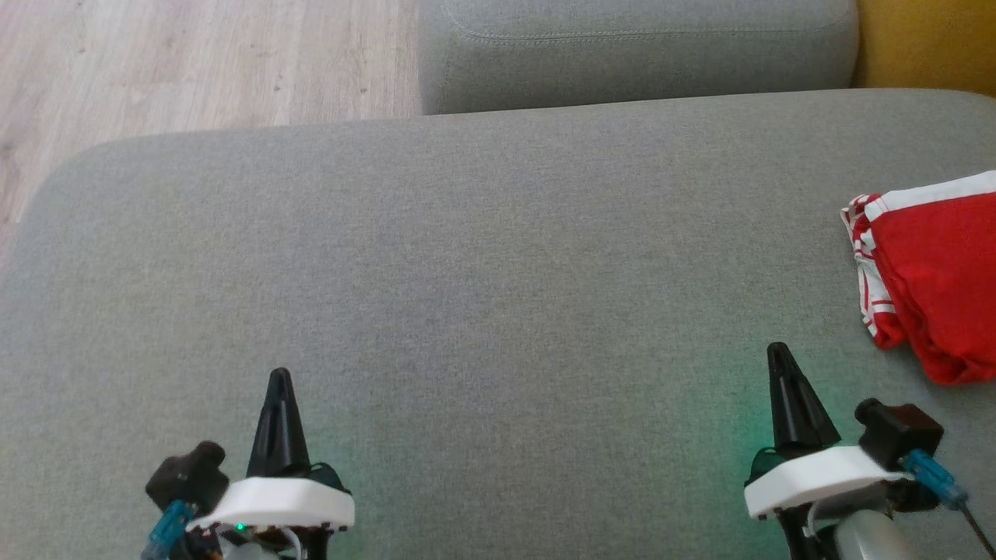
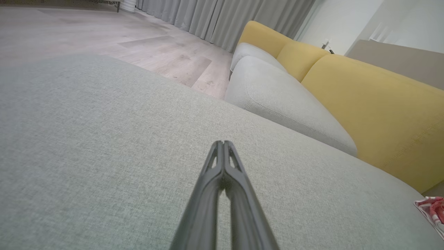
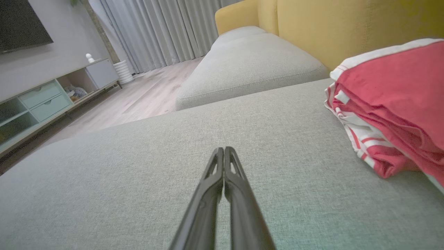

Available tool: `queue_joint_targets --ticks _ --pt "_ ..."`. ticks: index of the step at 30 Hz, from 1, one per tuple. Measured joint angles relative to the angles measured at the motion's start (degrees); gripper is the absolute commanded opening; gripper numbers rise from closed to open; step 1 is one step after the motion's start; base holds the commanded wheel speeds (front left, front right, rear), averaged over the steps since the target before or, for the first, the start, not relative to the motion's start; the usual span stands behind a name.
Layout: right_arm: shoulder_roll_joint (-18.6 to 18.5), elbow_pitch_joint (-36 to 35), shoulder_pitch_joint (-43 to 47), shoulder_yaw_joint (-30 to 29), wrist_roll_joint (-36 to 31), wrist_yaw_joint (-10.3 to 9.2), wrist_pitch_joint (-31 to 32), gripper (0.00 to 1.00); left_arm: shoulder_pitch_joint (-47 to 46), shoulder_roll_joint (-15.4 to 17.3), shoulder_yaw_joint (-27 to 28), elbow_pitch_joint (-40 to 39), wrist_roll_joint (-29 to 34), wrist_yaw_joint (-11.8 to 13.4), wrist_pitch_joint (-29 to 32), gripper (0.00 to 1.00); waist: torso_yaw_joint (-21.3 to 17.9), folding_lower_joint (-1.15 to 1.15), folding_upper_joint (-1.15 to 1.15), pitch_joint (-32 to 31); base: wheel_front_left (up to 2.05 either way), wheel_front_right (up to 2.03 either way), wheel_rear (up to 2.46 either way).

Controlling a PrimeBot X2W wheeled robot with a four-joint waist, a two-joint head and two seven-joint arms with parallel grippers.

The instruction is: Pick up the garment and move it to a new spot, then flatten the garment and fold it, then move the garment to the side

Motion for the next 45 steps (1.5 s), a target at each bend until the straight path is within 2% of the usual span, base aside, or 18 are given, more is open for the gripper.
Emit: queue_joint_targets --ticks 45 --pt "0.0 -1.8 -0.2 -3.3 29.8 0.0 6.8 0.0 0.0 0.0 5.2 -1.6 -22.9 -2.5 7.6 0.0 -0.8 0.0 0.0 -1.1 0.0 0.0 0.0"
